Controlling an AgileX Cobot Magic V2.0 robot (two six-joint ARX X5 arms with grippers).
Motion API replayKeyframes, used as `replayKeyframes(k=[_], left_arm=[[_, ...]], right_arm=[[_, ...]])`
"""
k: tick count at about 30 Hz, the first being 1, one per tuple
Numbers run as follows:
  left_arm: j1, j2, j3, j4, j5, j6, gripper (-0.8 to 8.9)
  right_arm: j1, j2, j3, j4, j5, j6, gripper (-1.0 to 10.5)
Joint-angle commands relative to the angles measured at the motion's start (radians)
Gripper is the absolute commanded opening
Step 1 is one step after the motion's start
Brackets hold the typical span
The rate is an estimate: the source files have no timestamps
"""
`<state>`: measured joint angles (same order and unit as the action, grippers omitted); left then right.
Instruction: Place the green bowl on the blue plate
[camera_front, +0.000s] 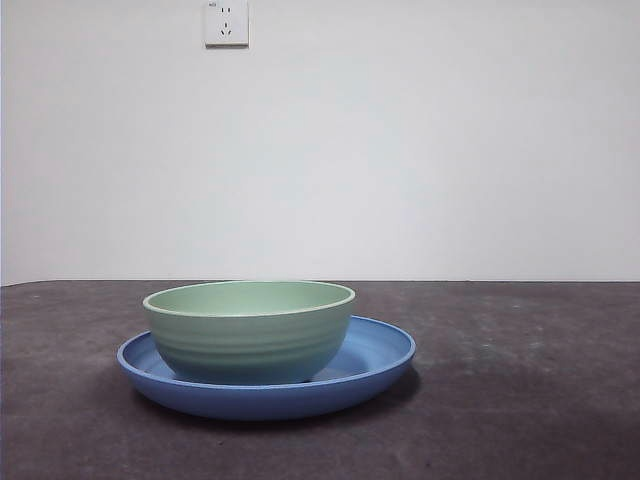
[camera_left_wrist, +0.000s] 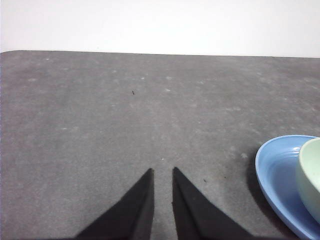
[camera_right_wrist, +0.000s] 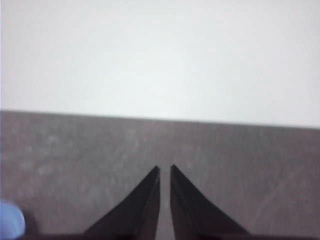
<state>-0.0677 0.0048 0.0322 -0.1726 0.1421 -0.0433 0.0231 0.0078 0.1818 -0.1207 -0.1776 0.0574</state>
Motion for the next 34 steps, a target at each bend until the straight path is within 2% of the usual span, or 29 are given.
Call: replayKeyframes(k=[1, 5, 11, 19, 34], left_arm=[[0.002, -0.002, -0.021, -0.002, 0.000, -0.002, 0.59], [0.002, 0.000, -0.021, -0.002, 0.000, -0.002, 0.59], [0.002, -0.001, -0.021, 0.003, 0.000, -0.002, 0.59], [0.002, -0.001, -0.020, 0.005, 0.000, -0.002, 0.59], [0.002, -0.001, -0.020, 0.010, 0.000, -0.002, 0.59]], right_arm=[[0.000, -0.004, -0.071, 0.029, 0.014, -0.022, 0.3], [0.001, -0.004, -0.169, 0.043, 0.060, -0.021, 0.3], [0.001, -0.004, -0.171, -0.061, 0.149, -0.059, 0.3], [0.045, -0.004, -0.171, -0.060, 0.140, -0.040, 0.3], [0.046, -0.004, -0.171, -0.033, 0.152, -0.032, 0.3]])
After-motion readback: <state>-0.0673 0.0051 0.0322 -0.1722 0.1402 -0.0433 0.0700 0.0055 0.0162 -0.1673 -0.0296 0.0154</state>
